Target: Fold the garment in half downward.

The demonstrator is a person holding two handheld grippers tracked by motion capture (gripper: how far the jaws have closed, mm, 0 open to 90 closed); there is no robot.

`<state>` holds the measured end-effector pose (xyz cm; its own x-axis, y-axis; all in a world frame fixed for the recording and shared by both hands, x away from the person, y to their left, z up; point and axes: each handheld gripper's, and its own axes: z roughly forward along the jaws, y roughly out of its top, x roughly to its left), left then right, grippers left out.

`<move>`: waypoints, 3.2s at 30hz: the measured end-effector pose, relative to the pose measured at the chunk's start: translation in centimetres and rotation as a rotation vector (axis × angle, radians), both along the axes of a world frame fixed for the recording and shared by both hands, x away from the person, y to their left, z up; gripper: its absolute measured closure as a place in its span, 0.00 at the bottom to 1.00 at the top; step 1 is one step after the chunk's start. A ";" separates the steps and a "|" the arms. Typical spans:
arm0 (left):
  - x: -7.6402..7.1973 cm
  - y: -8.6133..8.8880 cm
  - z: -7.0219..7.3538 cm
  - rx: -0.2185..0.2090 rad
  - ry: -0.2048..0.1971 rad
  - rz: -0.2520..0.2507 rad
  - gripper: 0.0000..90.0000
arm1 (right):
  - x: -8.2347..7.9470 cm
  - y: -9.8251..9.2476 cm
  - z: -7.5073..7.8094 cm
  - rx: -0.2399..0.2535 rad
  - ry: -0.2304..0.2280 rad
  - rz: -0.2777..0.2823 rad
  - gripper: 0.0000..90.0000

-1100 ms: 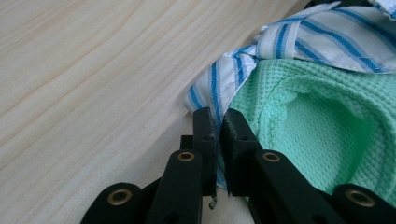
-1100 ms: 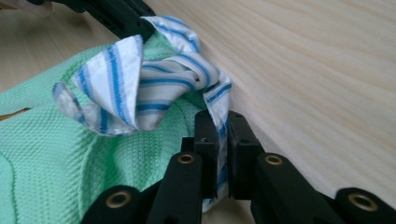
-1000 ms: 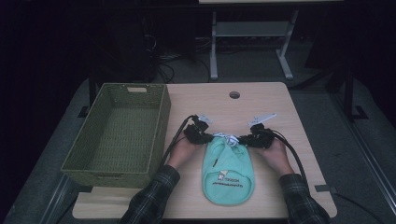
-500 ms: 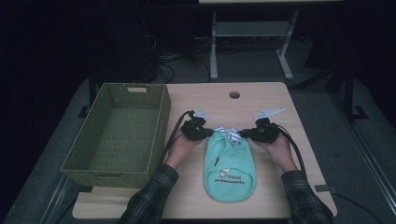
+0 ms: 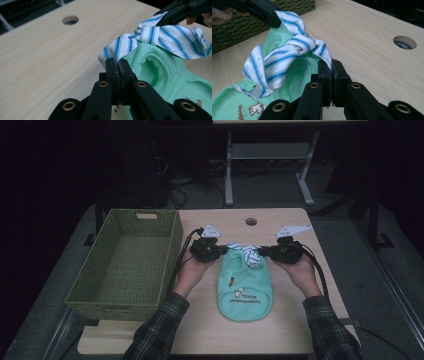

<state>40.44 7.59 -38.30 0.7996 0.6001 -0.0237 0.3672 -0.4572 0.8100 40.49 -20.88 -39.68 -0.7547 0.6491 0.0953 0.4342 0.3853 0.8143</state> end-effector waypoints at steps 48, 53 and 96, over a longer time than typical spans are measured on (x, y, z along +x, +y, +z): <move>-5.5 1.1 -0.1 0.006 -0.142 -0.090 0.95 | -5.1 0.8 -0.9 0.040 -0.131 0.008 0.96; -6.5 1.1 -0.6 0.004 -0.114 -0.110 0.93 | -6.1 0.8 -1.2 0.049 -0.102 0.024 0.93; -11.1 3.5 -2.4 0.048 0.019 -0.109 0.90 | -11.9 -1.1 -2.9 0.103 0.016 0.125 0.79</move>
